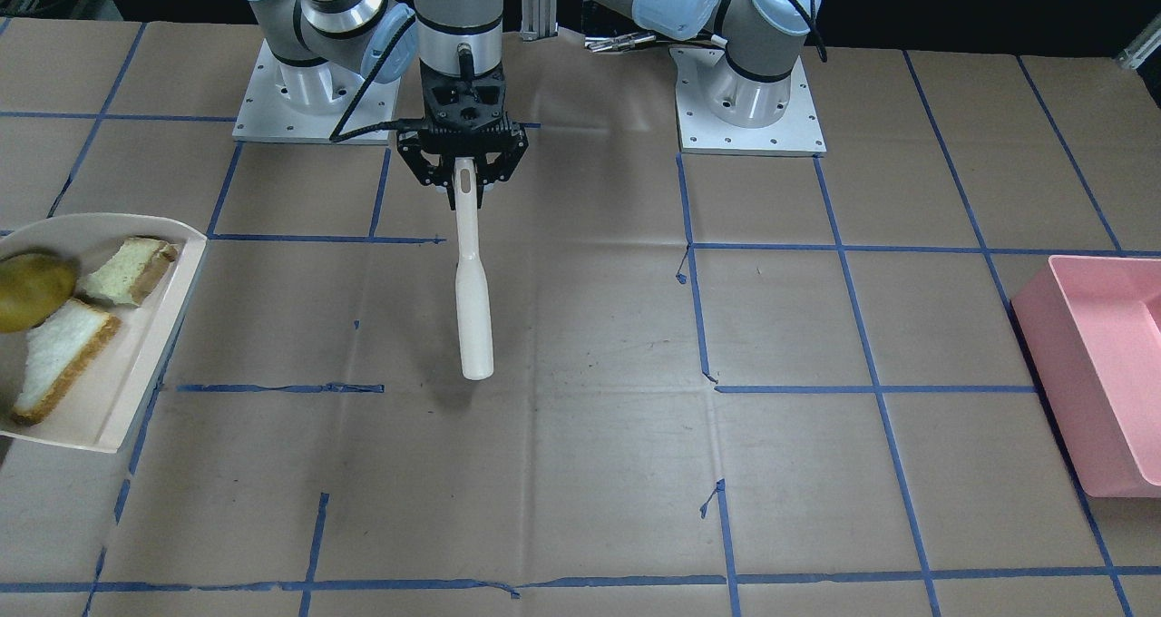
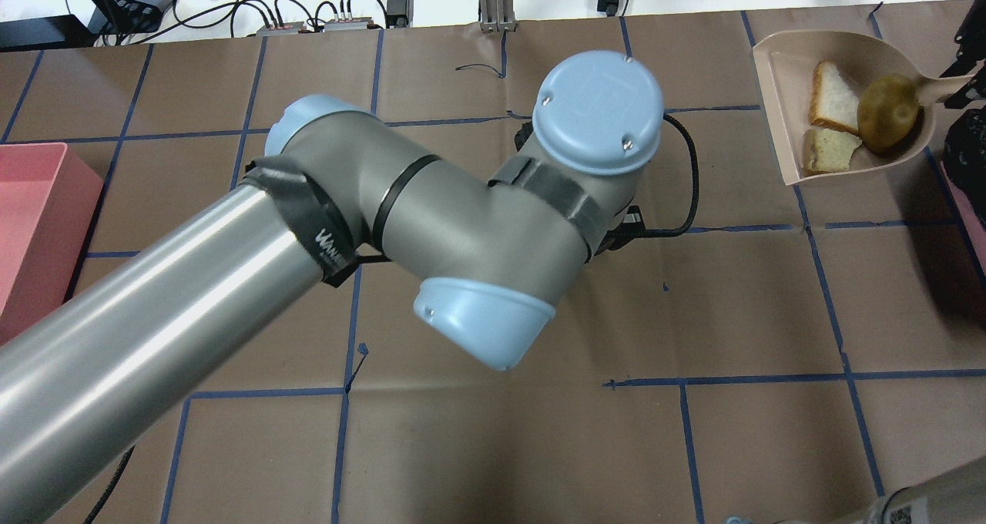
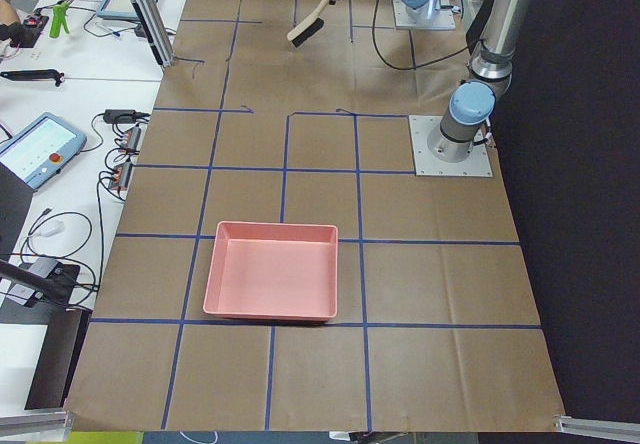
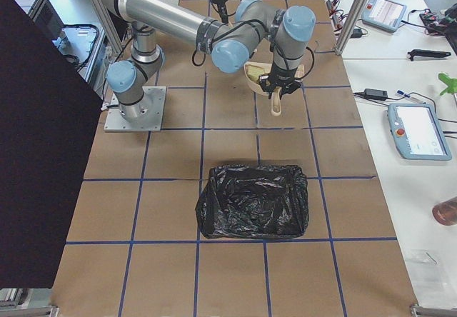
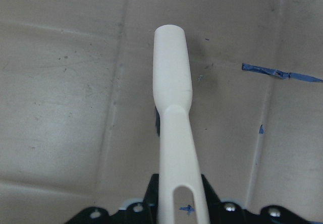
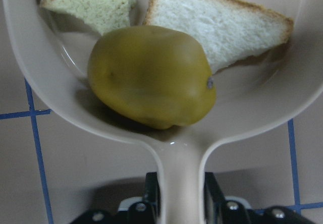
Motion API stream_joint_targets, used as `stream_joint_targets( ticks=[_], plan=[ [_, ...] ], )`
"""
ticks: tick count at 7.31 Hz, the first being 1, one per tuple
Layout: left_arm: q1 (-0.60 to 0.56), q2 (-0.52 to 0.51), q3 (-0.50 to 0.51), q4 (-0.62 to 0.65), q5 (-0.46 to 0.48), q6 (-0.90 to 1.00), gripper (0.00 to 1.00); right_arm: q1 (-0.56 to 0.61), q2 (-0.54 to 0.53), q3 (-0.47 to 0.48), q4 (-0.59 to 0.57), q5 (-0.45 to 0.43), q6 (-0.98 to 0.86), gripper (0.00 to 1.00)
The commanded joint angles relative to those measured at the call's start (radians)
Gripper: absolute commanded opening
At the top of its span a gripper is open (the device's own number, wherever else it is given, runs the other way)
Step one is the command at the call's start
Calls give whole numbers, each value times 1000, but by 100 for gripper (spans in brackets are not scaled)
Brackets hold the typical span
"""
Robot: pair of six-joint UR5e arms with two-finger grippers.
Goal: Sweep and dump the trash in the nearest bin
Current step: 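Lift the loaded dustpan with the right gripper while the left gripper withdraws the brush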
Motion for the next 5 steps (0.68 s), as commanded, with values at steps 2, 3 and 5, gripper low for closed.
stream_joint_targets(
  ticks=[2, 3, 5],
  plan=[
    [-18, 115, -236, 184, 32, -20, 0, -93, -11, 16, 10, 8, 87, 2],
    [-58, 126, -263, 201, 32, -34, 0, -112, -11, 16, 6, 5, 116, 2],
    [-143, 134, -353, 297, 35, -72, 0, -155, -9, 16, -16, -30, 84, 3]
  ],
)
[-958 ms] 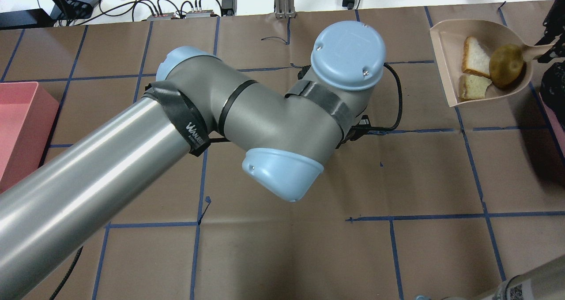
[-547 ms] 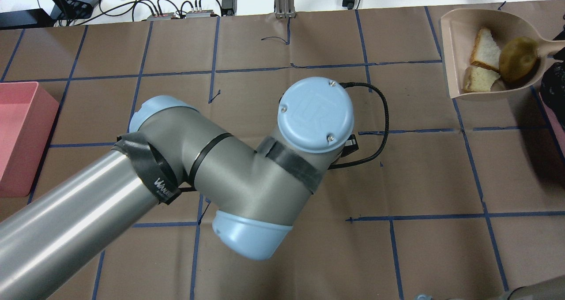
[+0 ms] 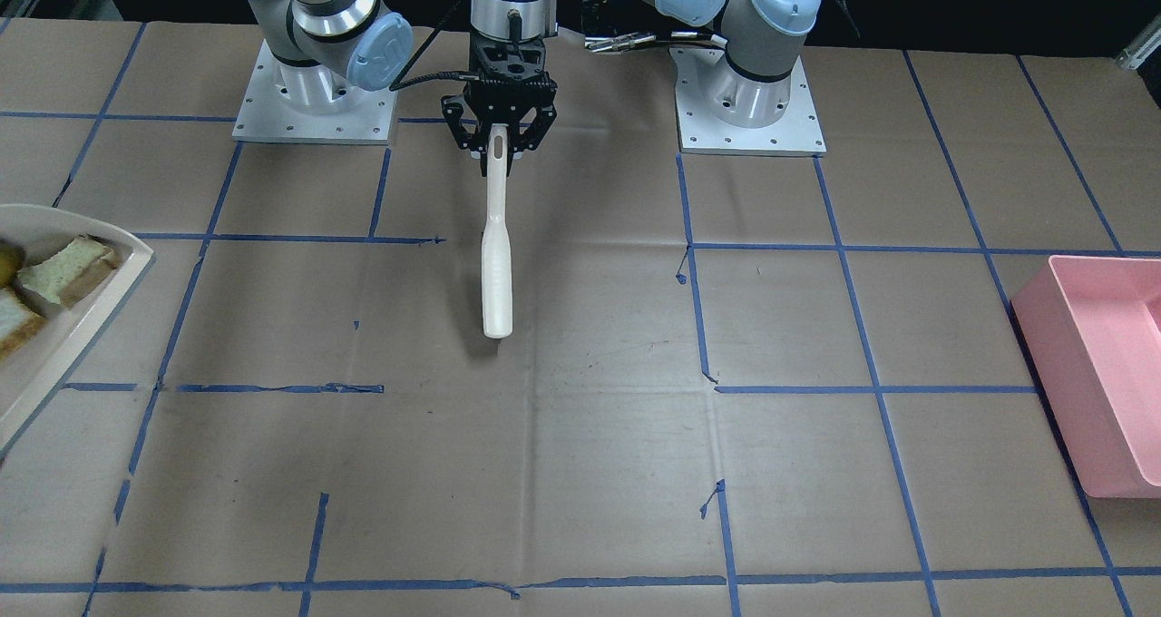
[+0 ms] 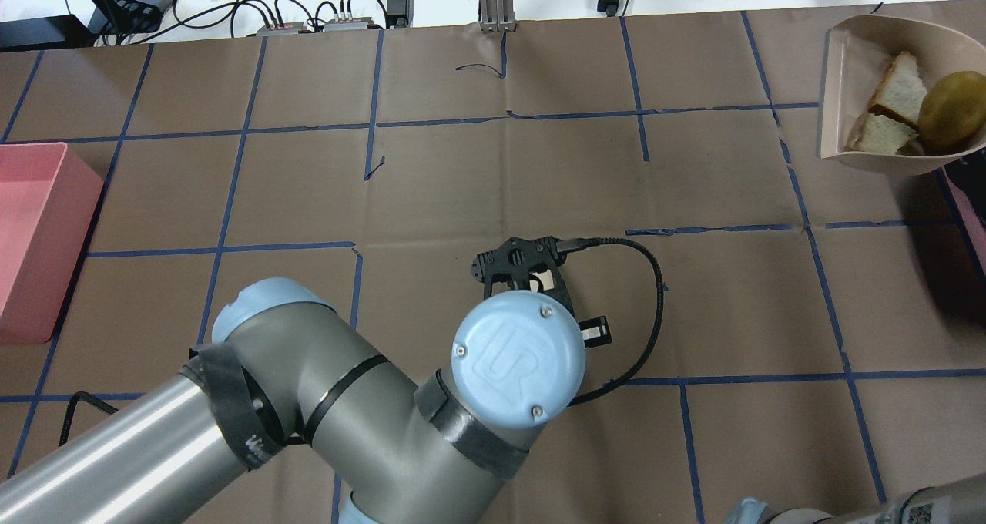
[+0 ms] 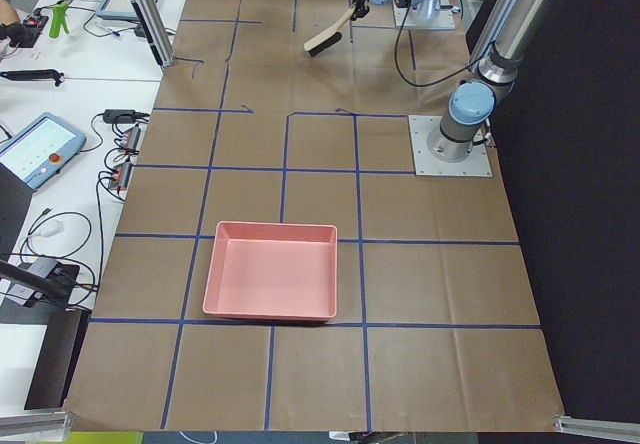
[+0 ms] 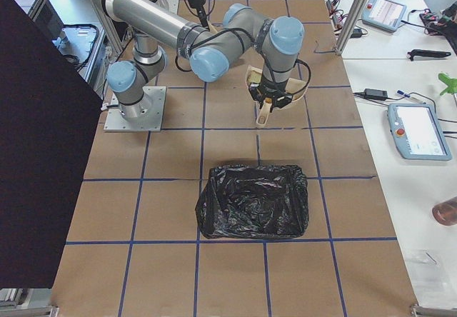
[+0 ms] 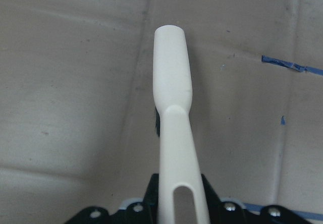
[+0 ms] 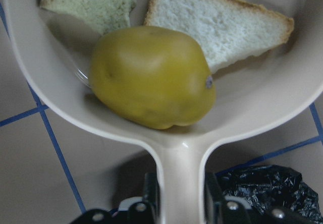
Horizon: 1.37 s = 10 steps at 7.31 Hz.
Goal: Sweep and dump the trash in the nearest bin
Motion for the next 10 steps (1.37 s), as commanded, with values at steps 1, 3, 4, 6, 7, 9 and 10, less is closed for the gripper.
stream_joint_targets(
  ticks=[1, 3, 4, 6, 7, 9, 10],
  plan=[
    [-57, 21, -81, 67, 13, -4, 0, -80, 9, -4, -14, -46, -19, 3],
    [-59, 41, -82, 67, 158, 130, 0, -140, 26, -9, -98, -110, -172, 3],
    [-60, 43, -82, 67, 203, 135, 0, -166, 35, -13, -126, -120, -250, 3],
    [-60, 31, -91, 67, 208, 100, 0, -247, 67, -18, -240, -155, -419, 3],
    [-63, 31, -107, 68, 202, 58, 0, -290, 79, -21, -276, -176, -470, 3],
    [-66, 32, -141, 74, 162, 36, 0, -353, 131, -68, -325, -195, -539, 3],
    [-66, 37, -141, 74, 136, 34, 0, -375, 170, -120, -325, -195, -567, 3]
  ],
)
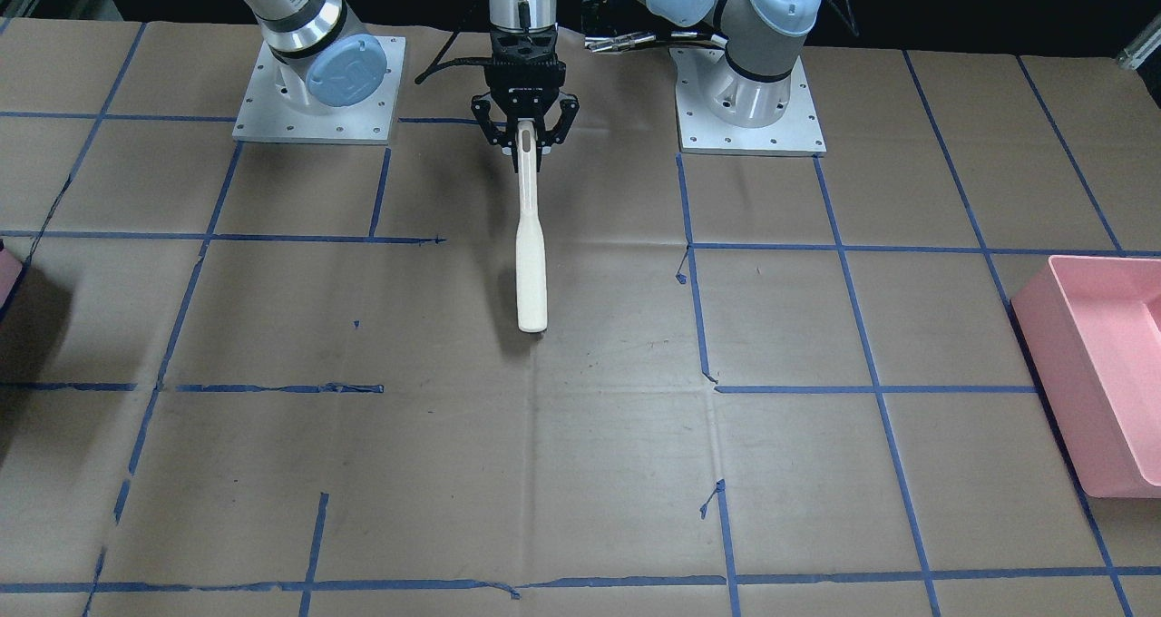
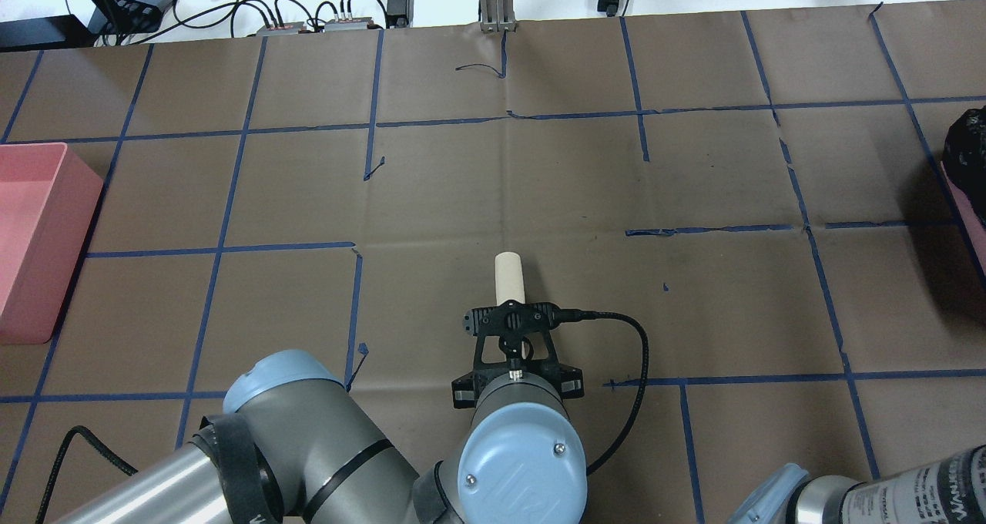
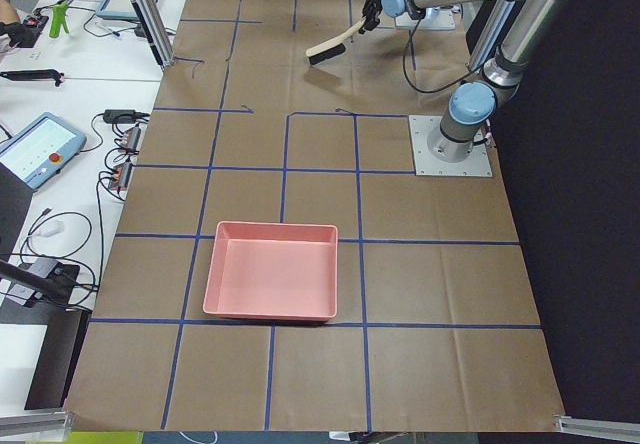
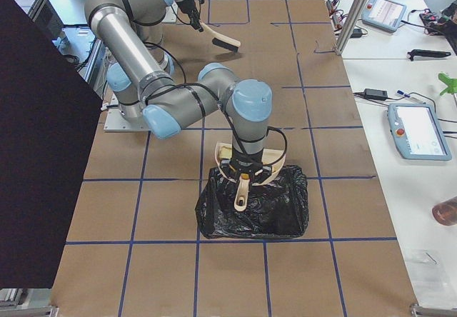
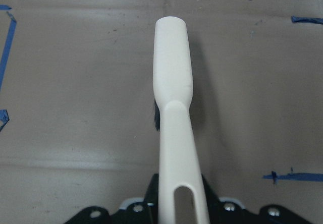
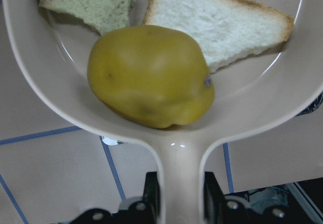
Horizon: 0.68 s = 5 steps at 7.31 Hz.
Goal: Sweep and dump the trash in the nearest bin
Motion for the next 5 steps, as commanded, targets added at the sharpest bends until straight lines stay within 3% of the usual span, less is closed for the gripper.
stream_joint_targets(
  ticks=[1, 3, 5],
  plan=[
    [-1, -1, -8, 1, -34, -5, 12, -59, 88, -124, -6, -3, -57, 3],
    [-1, 2, -9, -1, -29, -6, 43, -67, 169, -243, 8, -8, -61, 3],
    [-1, 6, -11, -3, -29, -5, 53, -67, 182, -256, -1, -17, -61, 3]
  ],
)
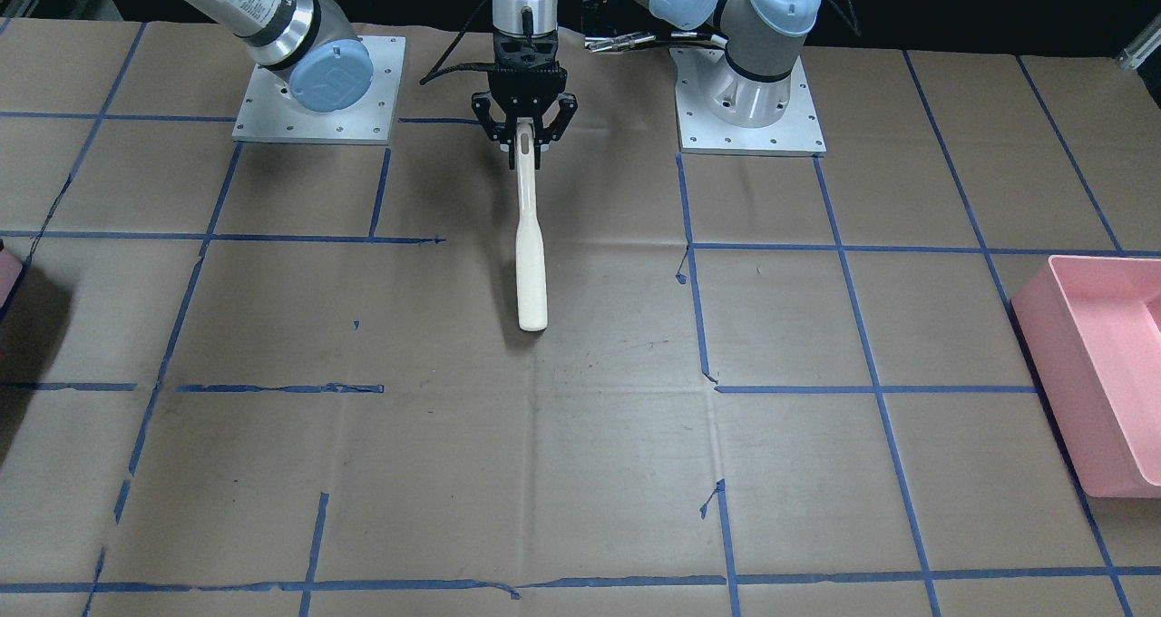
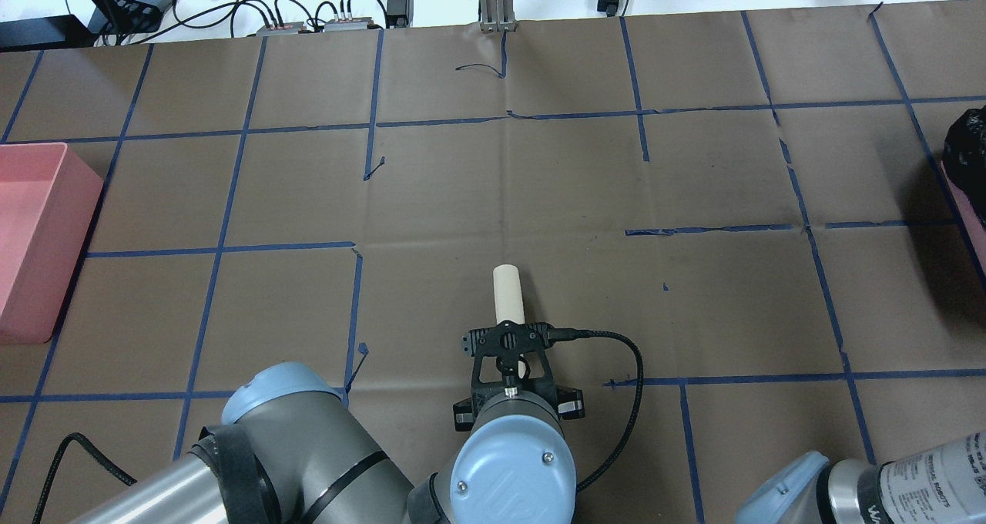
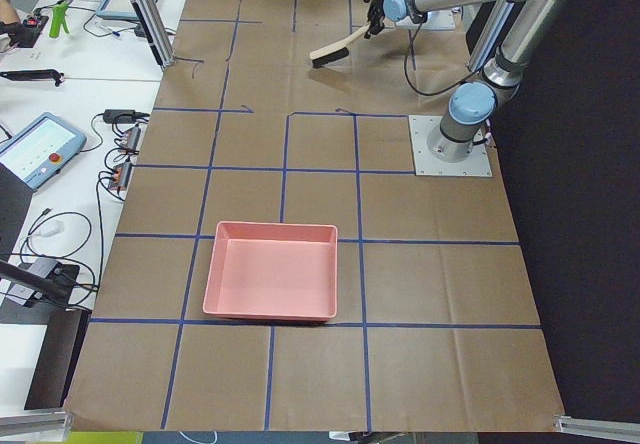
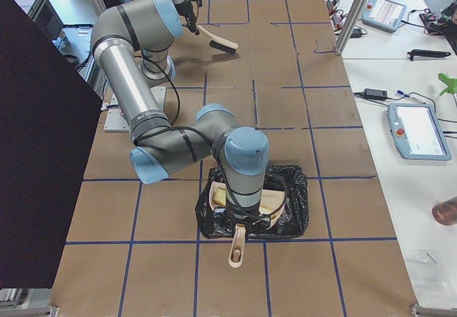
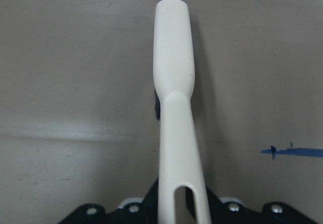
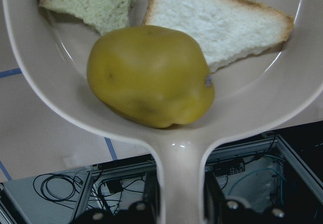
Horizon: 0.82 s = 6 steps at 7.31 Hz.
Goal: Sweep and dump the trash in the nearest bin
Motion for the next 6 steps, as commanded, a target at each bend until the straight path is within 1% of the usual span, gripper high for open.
stream_joint_targets(
  ticks=[1, 2, 4, 5, 6],
  plan=[
    [0, 2, -3, -1, -3, 2, 58, -2, 2, -10, -9, -6, 1, 3],
    [0, 8, -1, -3, -3, 3, 58, 10, -1, -7, -9, -35, 1, 4],
    [2, 10, 3, -3, 4, 8, 62, 57, -1, 0, -9, -136, 1, 4],
    [5, 14, 12, -3, 7, 20, 69, 92, -5, 14, -43, -165, -1, 4],
    [14, 22, 23, -1, 4, 22, 78, 122, -7, 48, -95, -223, 1, 4]
  ],
)
